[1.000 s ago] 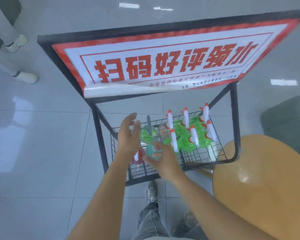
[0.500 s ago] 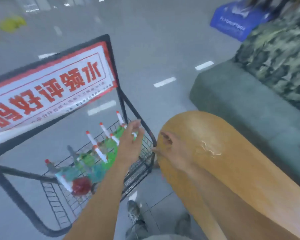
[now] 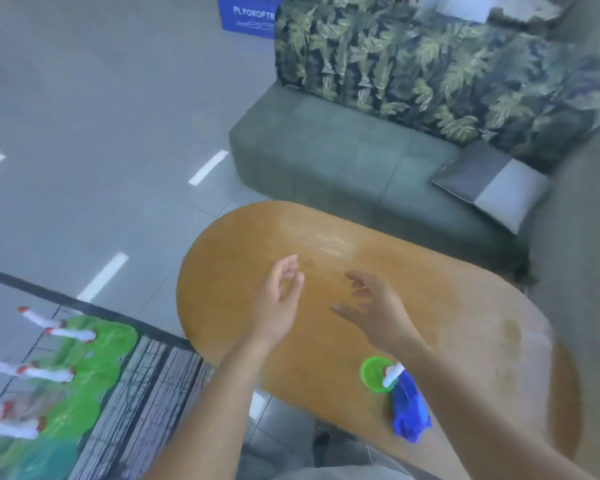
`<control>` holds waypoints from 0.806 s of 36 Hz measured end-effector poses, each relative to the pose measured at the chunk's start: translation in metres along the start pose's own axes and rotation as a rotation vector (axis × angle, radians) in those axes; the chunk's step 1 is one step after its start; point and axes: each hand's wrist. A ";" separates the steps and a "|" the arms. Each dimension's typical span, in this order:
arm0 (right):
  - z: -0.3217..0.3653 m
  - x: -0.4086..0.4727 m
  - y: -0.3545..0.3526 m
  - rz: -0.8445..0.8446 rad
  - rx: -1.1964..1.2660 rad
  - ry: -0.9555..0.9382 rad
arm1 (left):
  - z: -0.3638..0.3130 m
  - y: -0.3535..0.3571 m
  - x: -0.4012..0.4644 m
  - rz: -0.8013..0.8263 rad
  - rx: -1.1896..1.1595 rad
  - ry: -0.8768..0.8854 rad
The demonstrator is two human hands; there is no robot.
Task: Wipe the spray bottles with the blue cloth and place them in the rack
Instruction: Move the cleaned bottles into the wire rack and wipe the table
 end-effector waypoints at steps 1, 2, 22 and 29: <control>-0.012 -0.001 -0.012 -0.022 -0.004 0.022 | -0.002 0.015 0.000 0.028 0.004 0.006; -0.025 -0.002 -0.023 -0.044 0.000 0.050 | -0.004 0.031 -0.001 0.055 0.006 0.009; -0.212 -0.073 -0.051 -0.009 0.025 0.652 | 0.066 0.167 -0.043 0.535 0.308 -0.118; -0.205 -0.065 -0.018 0.061 0.053 0.673 | 0.088 0.140 -0.050 0.501 0.371 -0.210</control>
Point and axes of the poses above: each hand's wrist, its own x-axis towards the middle knuckle, its own y-axis out of the palm, z = x × y, and after that the axes turned 11 degrees about -z, right-handed
